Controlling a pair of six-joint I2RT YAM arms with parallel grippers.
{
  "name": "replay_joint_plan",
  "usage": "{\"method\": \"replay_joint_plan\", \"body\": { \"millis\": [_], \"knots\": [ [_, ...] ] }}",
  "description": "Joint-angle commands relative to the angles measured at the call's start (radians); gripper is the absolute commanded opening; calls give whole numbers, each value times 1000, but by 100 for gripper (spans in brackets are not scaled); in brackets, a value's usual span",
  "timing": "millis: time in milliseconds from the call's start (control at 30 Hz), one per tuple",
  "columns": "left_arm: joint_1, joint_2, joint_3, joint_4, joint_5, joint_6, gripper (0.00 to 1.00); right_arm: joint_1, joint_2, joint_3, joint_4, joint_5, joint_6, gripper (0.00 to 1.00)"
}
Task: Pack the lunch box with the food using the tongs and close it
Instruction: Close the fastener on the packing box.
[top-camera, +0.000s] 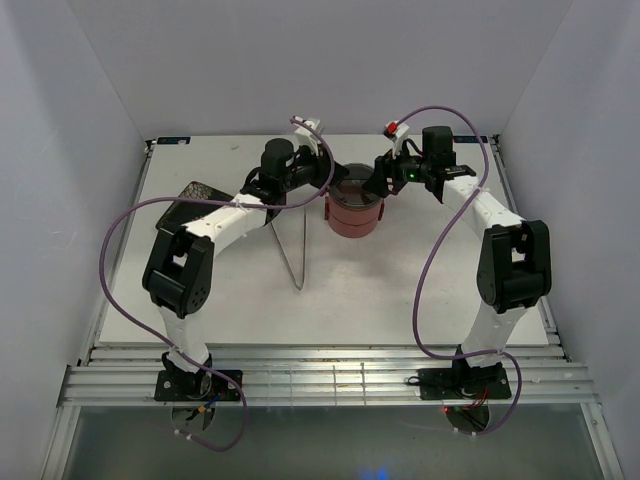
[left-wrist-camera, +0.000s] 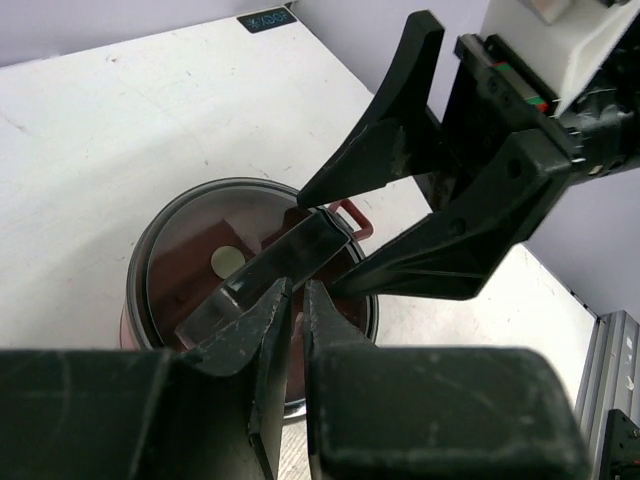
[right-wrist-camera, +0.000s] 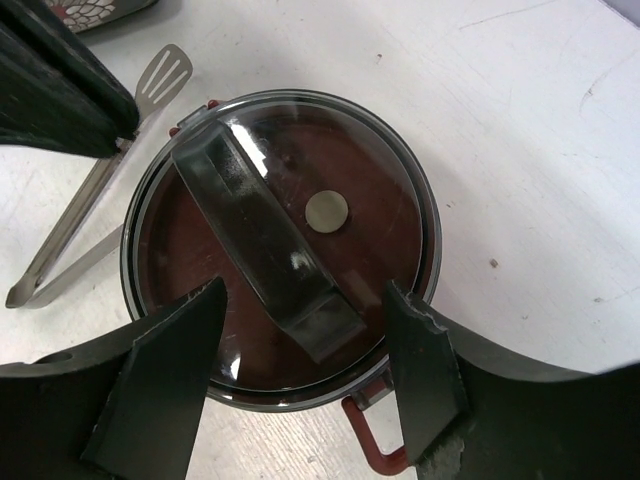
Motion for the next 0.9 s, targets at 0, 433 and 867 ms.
{"method": "replay_joint_plan", "body": {
  "millis": [0, 433, 867],
  "knots": [
    [-15, 19, 45, -5, -1, 6, 21, 2, -37, 2, -40, 31, 20, 70],
    [-53, 110, 153, 10, 26, 18, 20, -44, -264, -181, 38, 58, 113, 73],
    [-104, 188, 95, 38, -79, 30, 17, -57, -254, -265, 55, 578, 420, 46]
  ]
}}
